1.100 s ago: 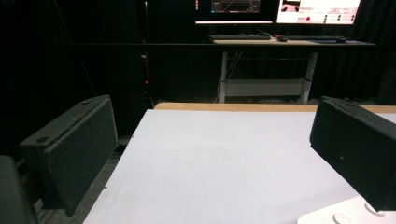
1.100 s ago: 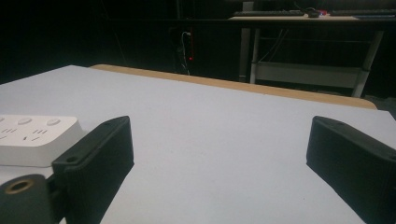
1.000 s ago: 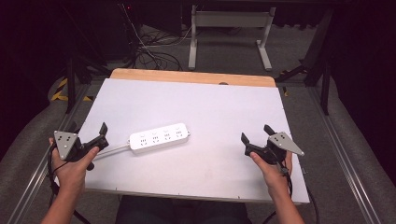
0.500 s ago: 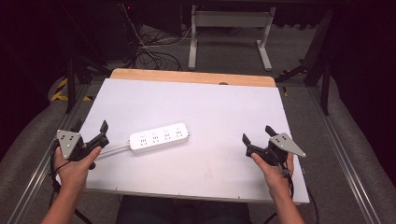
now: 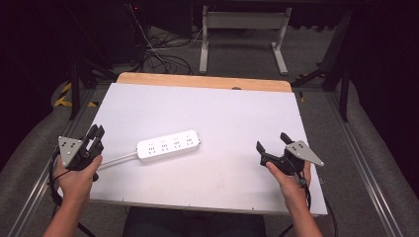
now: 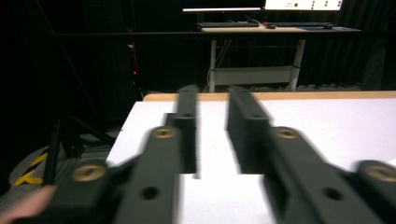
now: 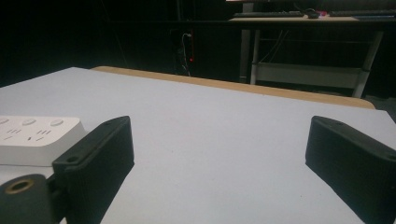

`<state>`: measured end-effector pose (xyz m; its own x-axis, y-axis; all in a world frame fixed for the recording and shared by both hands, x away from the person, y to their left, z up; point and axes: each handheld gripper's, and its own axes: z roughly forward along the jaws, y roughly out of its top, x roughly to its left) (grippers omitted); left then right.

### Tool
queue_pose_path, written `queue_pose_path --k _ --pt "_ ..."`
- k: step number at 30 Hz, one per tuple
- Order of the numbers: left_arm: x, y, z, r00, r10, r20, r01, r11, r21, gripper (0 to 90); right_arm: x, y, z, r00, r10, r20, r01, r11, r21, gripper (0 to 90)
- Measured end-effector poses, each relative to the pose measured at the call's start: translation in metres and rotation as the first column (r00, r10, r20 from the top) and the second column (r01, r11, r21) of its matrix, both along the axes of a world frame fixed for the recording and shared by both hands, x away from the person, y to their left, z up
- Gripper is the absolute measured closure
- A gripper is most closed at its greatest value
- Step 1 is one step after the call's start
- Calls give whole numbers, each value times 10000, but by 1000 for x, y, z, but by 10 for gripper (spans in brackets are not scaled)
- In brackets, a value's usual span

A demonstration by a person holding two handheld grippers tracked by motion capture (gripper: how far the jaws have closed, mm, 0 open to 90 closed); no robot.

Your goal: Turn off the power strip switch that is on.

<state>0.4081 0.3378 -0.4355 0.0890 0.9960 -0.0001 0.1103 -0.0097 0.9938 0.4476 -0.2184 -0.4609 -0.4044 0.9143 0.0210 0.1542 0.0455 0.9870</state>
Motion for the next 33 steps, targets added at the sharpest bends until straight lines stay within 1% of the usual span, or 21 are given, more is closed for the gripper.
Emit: queue_pose_path --k 3,5,6,8,11,13,14,17,19,20,22,23,28,29,31,32,33 --pt "-1 2 2 10000 28 9 -28 10000 -68 898 1 0 -1 10000 -3 -56 3 10000 -8 85" --pt "-1 3 4 9999 -147 -25 147 9998 -151 899 1 1 -1 10000 10 -73 -10 10000 -30 85" --pt "-2 4 5 9998 -199 -44 199 9998 -84 899 1 1 -1 10000 16 -75 -17 10000 -26 85" --pt "-2 4 6 9996 -266 -52 265 9996 -138 899 1 1 -1 10000 17 -68 -17 10000 -28 86" --pt "-1 1 11 9983 -536 -234 535 9985 -84 900 1 1 -1 10000 28 -65 -28 10000 20 88" --pt "-1 0 14 9967 -751 -295 741 9967 -327 900 1 0 -1 10000 -4 -74 4 10000 35 87" --pt "-1 -1 16 9959 -840 -322 828 9959 -375 899 1 0 -1 10000 -11 -84 12 10000 48 87" --pt "1 -4 21 9938 -1041 -380 1031 9943 -258 900 1 -1 -1 10000 -4 -87 4 10000 65 88" --pt "2 -6 24 9913 -1189 -558 1179 9928 -215 900 1 -1 -1 10000 13 -78 -12 10000 90 88" --pt "2 -6 24 9913 -1189 -558 1179 9928 -215 900 1 -1 -1 10000 6 -77 -5 10000 93 88" --pt "5 -8 25 9874 -1359 -806 1357 9907 -74 900 2 -1 -1 10000 23 -74 -22 10000 76 88" --pt "8 -10 26 9830 -1527 -1014 1531 9882 -45 900 2 -1 -1 10000 18 -80 -18 10000 70 88" --pt "17 -14 29 9697 -1881 -1560 1924 9812 131 900 3 -1 -2 9999 11 -107 -10 9999 114 88" --pt "17 -14 29 9697 -1881 -1560 1924 9812 131 900 3 -1 -2 9999 11 -107 -10 9999 114 88" --pt "21 -16 30 9633 -1987 -1802 2071 9779 287 899 4 -1 -2 9999 5 -121 -4 9999 106 88" --pt "25 -18 32 9568 -2100 -2009 2211 9747 338 900 4 -1 -2 9999 1 -136 0 10000 98 89" --pt "27 -19 33 9522 -2170 -2148 2305 9722 398 900 4 -1 -3 9999 7 -114 -6 10000 78 89"
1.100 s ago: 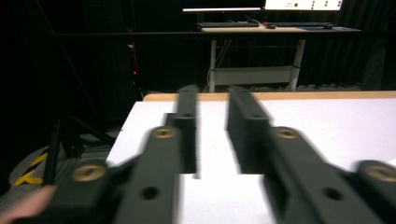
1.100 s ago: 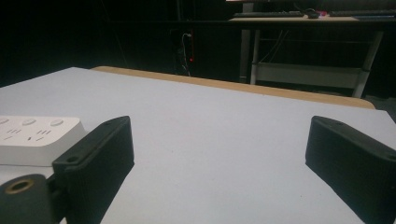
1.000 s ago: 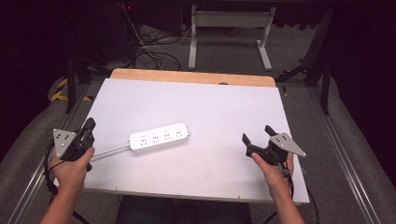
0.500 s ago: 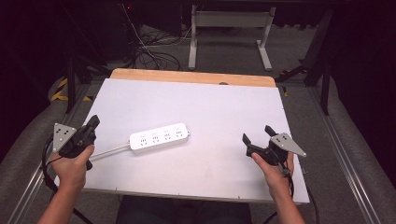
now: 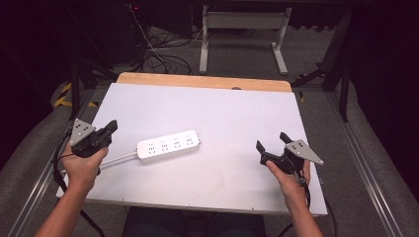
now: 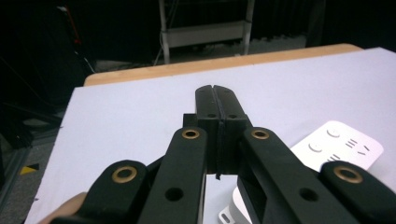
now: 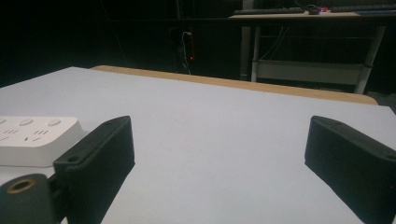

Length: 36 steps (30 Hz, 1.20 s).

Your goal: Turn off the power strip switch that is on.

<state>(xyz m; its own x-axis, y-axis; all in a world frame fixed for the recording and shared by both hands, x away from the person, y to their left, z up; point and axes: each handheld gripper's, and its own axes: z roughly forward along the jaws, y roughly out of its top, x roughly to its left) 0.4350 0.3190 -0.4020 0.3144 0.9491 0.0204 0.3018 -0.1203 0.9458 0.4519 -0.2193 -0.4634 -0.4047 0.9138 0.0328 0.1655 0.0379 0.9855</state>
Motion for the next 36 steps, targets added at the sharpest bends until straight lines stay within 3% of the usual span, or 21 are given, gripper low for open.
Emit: queue_pose_path --k 5,9,12,15,16,17,18,19,20,21,22,23,24,26,28,36 --pt "11 -10 5 9978 -519 -419 540 9972 511 900 0 -1 0 10000 -32 -17 32 10000 3 89" --pt "22 -25 3 9870 -1101 -1167 1223 9871 1037 900 1 -1 0 10000 -46 -38 46 10000 27 89" --pt "32 -38 -2 9697 -1402 -1999 1695 9758 1378 900 1 -1 0 10000 -47 -4 47 10000 36 89" --pt "42 -51 -10 9424 -1455 -3011 2077 9604 1858 900 0 -2 1 10000 -69 -11 69 10000 51 89" --pt "46 -55 -12 9301 -1493 -3356 2246 9541 1982 900 0 -2 1 10000 -58 -6 58 10000 61 89" --pt "48 -58 -15 9210 -1491 -3599 2344 9500 2064 900 0 -2 1 10000 -62 -22 62 10000 57 90" --pt "48 -58 -15 9210 -1491 -3599 2344 9500 2064 900 0 -2 1 10000 -62 -22 62 10000 57 90" --pt "53 -66 -20 9021 -1463 -4059 2515 9427 2193 900 1 -2 0 10000 -69 -27 70 10000 53 90" --pt "53 -66 -20 9021 -1463 -4059 2515 9427 2193 900 1 -2 1 10000 -57 -27 57 10000 64 90" --pt "55 -68 -23 8960 -1452 -4197 2582 9392 2263 900 1 -2 1 10000 -62 -8 62 10000 41 91" --pt "60 -72 -26 8819 -1396 -4504 2707 9320 2411 900 1 -2 1 10000 -70 9 70 10000 44 90" --pt "61 -74 -28 8763 -1360 -4621 2703 9329 2381 900 1 -2 1 10000 -61 16 61 10000 51 90" --pt "61 -74 -28 8763 -1360 -4621 2703 9329 2381 900 1 -2 1 10000 -62 25 62 10000 45 90" --pt "66 -75 -32 8611 -1209 -4938 2725 9298 2475 900 1 -2 1 10000 -57 17 57 10000 42 91" --pt "67 -76 -33 8541 -1165 -5068 2725 9304 2453 900 1 -1 1 10000 -55 3 55 10000 32 90" --pt "73 -76 -39 8384 -1031 -5352 2759 9271 2537 900 1 -1 1 10000 -75 34 74 10000 46 91"
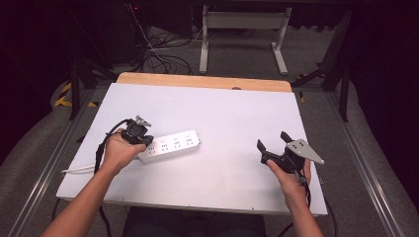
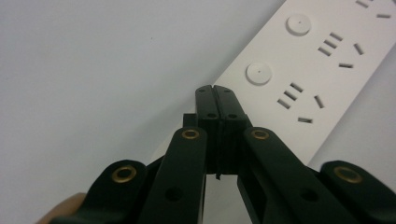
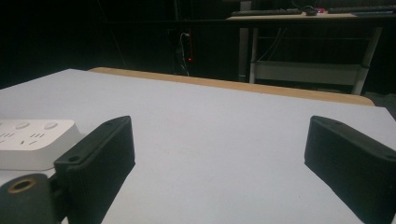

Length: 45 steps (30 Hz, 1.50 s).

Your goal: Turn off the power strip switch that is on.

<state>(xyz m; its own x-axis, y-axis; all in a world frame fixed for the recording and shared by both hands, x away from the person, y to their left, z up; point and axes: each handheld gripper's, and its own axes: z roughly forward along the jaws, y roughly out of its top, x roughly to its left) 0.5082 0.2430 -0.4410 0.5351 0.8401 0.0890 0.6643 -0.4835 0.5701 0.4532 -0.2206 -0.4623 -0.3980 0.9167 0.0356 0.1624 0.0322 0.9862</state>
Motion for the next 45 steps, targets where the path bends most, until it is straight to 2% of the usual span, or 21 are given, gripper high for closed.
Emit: queue_pose_path --k 4,11,16,20,22,45 --pt "1 0 -1 10000 -6 -58 6 10000 -29 899 0 0 0 10000 0 -24 0 10000 -16 91" --pt "0 3 -4 10000 96 -19 -97 9994 -330 900 -1 1 0 10000 -19 4 19 10000 -70 91" --pt "-2 -1 -5 9998 184 119 -183 9998 -84 900 -2 3 1 10000 -31 5 31 10000 -56 91" --pt "0 4 -7 9996 297 -16 -297 9980 -561 900 -3 3 1 10000 -16 10 16 10000 -58 91" --pt "-1 6 -8 9996 292 54 -288 9978 -593 900 -3 3 1 10000 -21 7 21 10000 -83 91" --pt "1 5 -6 9997 219 -120 -225 9983 -533 900 -3 4 0 10000 -14 -28 14 9999 -106 94"
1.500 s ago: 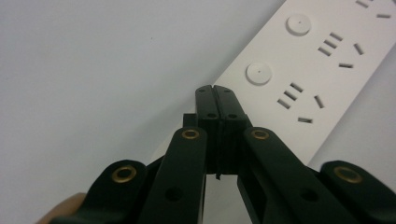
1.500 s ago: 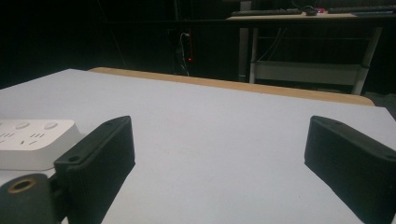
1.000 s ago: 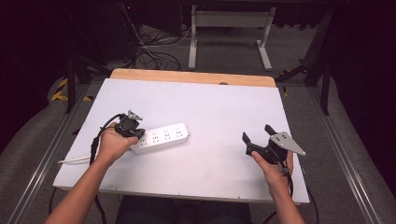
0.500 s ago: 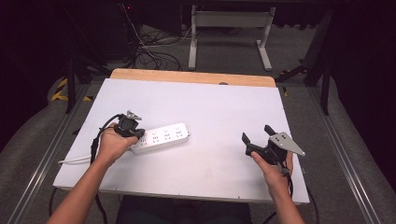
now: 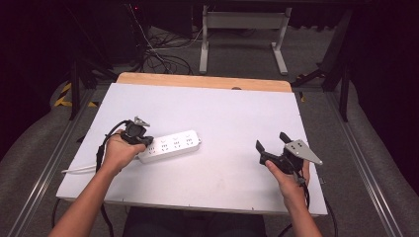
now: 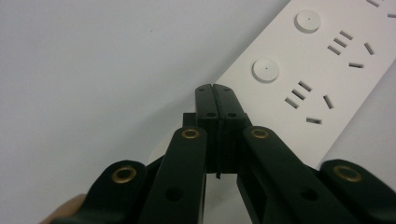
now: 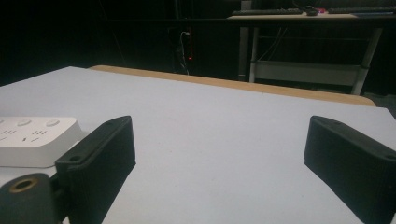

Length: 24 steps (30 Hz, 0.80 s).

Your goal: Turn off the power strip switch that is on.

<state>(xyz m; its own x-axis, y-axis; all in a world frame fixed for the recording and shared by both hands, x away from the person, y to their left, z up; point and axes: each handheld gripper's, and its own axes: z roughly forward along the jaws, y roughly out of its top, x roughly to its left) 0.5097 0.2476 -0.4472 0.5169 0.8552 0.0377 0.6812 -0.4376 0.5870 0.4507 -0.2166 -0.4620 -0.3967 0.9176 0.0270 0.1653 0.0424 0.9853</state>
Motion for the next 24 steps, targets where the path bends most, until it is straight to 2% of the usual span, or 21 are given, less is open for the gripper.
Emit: queue_pose_path --k 15,18,20,22,23,24 --pt "0 -1 0 9999 17 113 -18 9999 109 900 0 0 0 10000 -30 -7 30 10000 28 93" --pt "0 1 0 9999 57 95 -56 10000 -45 900 0 0 0 10000 -55 -6 55 10000 42 94" --pt "0 2 0 9994 119 325 -110 9995 -283 900 1 -1 -1 10000 -75 -26 75 10000 38 93" --pt "0 3 0 9993 217 296 -204 9988 -448 900 1 -1 0 10000 -88 7 88 10000 30 94" --pt "0 4 -2 9988 320 363 -293 9968 -739 900 1 -1 0 10000 -91 13 91 10000 28 94" --pt "0 6 -3 9985 327 447 -290 9963 -805 900 0 -1 0 9999 -109 -13 109 9999 64 94"
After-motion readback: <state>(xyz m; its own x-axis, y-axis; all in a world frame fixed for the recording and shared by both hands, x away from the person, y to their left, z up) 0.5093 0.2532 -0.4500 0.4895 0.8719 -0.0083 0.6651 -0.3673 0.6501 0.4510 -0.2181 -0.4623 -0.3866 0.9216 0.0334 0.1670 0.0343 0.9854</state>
